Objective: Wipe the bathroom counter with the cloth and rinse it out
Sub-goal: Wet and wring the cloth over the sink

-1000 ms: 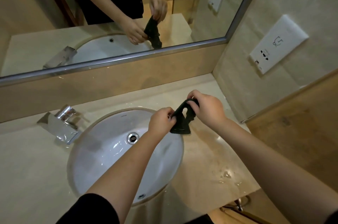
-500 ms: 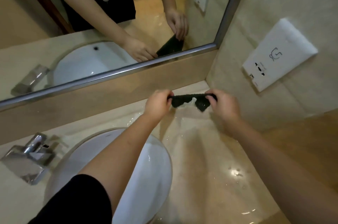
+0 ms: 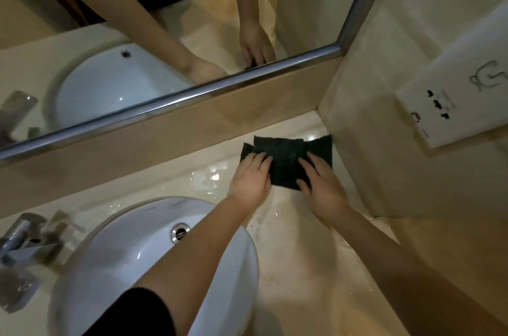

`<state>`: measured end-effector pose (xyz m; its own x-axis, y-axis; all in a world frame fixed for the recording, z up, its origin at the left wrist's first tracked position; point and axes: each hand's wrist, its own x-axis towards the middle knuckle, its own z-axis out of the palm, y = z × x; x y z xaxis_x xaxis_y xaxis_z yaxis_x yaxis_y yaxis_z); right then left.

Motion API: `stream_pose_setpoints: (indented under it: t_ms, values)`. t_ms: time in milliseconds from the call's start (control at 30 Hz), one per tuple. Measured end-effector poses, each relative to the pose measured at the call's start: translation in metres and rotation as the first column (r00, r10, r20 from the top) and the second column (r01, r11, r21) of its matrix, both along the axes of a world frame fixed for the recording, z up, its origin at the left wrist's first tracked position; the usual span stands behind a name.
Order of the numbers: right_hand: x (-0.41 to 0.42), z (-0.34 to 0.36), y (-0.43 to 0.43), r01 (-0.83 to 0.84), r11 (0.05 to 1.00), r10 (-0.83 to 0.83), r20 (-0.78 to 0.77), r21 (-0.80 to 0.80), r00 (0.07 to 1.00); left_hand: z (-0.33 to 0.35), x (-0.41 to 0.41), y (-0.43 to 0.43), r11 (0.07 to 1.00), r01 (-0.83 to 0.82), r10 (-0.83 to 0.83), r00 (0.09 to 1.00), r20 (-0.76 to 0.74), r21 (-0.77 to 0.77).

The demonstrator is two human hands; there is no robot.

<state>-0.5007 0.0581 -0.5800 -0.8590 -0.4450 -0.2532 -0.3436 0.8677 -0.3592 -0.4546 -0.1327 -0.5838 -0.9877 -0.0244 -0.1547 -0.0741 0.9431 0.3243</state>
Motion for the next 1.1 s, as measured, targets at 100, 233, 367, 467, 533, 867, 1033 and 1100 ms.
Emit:
stream_pose_setpoints:
  t_ms: [100,233,367,467,533,867,1033,1100]
  values:
    - [-0.010,-0.011,-0.011,-0.007,0.997,0.006,0.012,0.080,1.000,-0.010,-0.009,0.012,0.999,0.042,-0.042,0.993,0.108,-0.003]
    - [-0.034,-0.020,-0.021,0.043,0.987,-0.036,-0.052,0.156,0.998,-0.017,-0.031,0.017,0.999,0.034,-0.031,0.995,0.093,-0.023]
    - [-0.062,-0.023,-0.033,0.074,0.983,-0.063,-0.072,0.167,0.995,-0.021,-0.054,0.015,0.996,0.042,-0.035,0.995,0.095,-0.080]
    - [-0.063,-0.026,-0.050,0.039,0.968,-0.022,-0.071,0.248,0.997,-0.022,-0.056,0.004,0.996,0.041,-0.030,0.991,0.131,-0.080]
    - [-0.053,-0.028,-0.067,0.024,0.964,-0.007,-0.065,0.266,0.998,-0.020,-0.047,-0.009,0.997,0.027,-0.018,0.991,0.129,-0.066]
    - [0.016,-0.027,-0.155,-0.134,0.960,0.144,-0.025,0.245,0.989,-0.015,0.030,-0.101,0.991,-0.072,0.084,0.990,0.110,-0.111]
    - [0.050,-0.026,-0.192,-0.266,0.941,0.273,-0.005,0.210,0.962,-0.017,0.068,-0.137,0.983,-0.157,0.168,0.979,0.115,-0.096]
    - [0.056,-0.027,-0.198,-0.307,0.927,0.315,-0.006,0.214,0.949,-0.019,0.081,-0.145,0.979,-0.185,0.194,0.974,0.118,-0.084]
